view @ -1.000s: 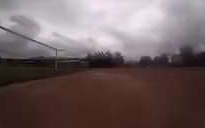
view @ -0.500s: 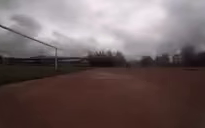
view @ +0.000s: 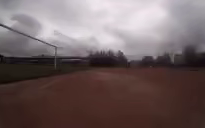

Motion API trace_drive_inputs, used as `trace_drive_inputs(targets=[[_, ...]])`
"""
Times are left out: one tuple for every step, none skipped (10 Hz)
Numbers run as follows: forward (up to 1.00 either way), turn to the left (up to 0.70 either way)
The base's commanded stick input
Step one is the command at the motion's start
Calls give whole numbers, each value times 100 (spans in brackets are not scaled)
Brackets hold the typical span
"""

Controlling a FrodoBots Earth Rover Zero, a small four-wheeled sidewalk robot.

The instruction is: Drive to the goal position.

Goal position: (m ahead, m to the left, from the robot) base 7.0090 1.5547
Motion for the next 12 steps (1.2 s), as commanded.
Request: trace_drive_inputs(targets=[[70,0],[70,0],[70,0],[70,0],[70,0],[70,0],[70,0],[70,0],[70,0],[70,0],[70,0],[70,0]])
